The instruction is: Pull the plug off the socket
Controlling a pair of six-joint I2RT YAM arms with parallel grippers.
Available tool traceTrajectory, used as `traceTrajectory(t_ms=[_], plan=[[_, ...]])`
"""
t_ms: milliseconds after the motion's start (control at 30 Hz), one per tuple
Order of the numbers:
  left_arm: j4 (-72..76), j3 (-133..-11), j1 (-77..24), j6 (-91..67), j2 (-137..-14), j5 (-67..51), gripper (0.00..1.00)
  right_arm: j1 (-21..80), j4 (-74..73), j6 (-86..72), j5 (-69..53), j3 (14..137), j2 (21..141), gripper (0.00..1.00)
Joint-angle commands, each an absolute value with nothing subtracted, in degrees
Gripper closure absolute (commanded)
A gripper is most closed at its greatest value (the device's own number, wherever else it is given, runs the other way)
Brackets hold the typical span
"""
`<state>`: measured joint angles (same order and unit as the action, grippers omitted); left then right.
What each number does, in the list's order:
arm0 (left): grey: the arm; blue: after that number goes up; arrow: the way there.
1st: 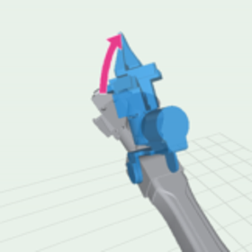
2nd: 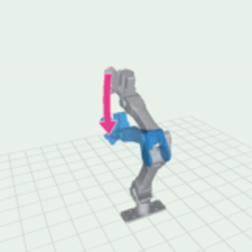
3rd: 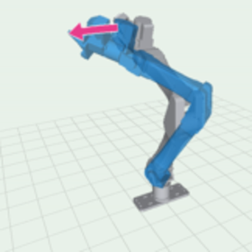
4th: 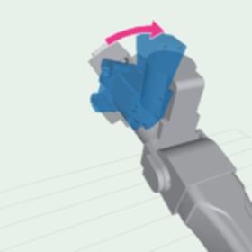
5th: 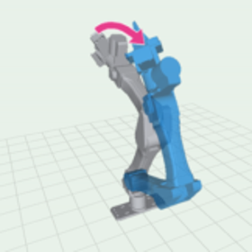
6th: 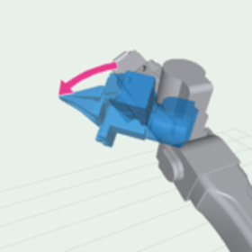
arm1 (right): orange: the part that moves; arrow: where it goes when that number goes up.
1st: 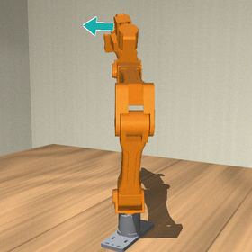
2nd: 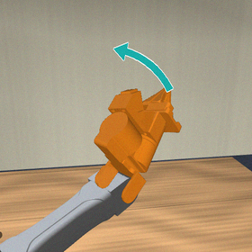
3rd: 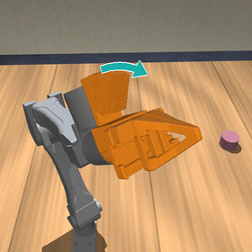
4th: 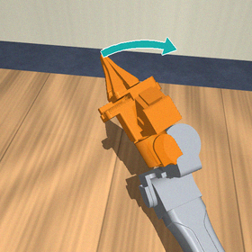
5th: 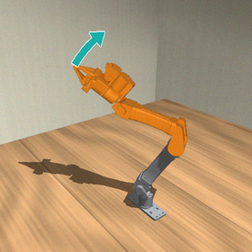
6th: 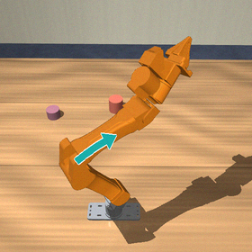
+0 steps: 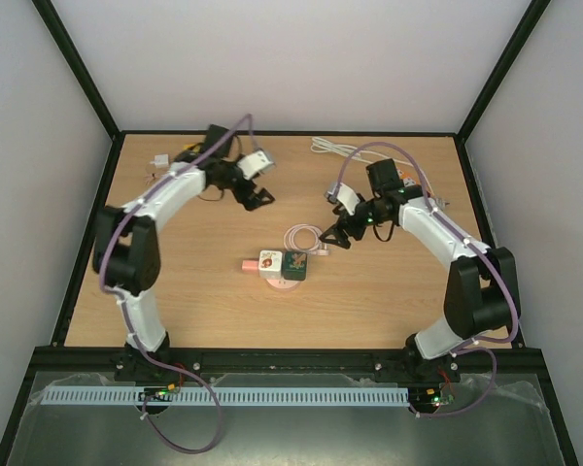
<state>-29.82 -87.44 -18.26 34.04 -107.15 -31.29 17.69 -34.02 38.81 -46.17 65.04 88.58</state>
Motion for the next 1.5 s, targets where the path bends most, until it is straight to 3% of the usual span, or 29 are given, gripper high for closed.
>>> traceTrajectory(t_ms=[0, 267, 467, 967, 1167, 1333, 1467], plan=[[-30.4, -80.6, -12.0, 32.8, -97.8, -34.4, 0.01, 24.9, -33.5, 38.2, -44.5, 68.8, 88.0, 0.02], [-30.5, -71.7, 0.8, 31.2, -87.8, -43.6, 0.01, 35.9, -35.0, 38.0, -38.6, 76.5, 94.4, 0.02], [-42.0, -65.7, 1.5, 47.0, -83.3, -45.3, 0.01, 41.3, -34.7, 39.3, -34.2, 78.5, 99.3, 0.02], [-35.9, -47.1, 1.2, 59.2, -74.5, -47.3, 0.05, 47.2, -32.6, 40.0, -32.2, 75.0, 104.1, 0.01], [-36.4, -42.6, 0.8, 67.7, -72.4, -50.5, 0.1, 47.2, -29.9, 39.1, -30.5, 73.6, 105.5, 0.13], [-35.8, -41.2, 0.1, 71.3, -72.7, -54.0, 0.16, 47.2, -27.8, 38.5, -29.9, 71.5, 104.8, 0.39], [-32.1, -40.5, -4.3, 70.7, -73.9, -52.5, 0.19, 47.1, -27.2, 38.8, -29.4, 69.8, 103.5, 0.5]])
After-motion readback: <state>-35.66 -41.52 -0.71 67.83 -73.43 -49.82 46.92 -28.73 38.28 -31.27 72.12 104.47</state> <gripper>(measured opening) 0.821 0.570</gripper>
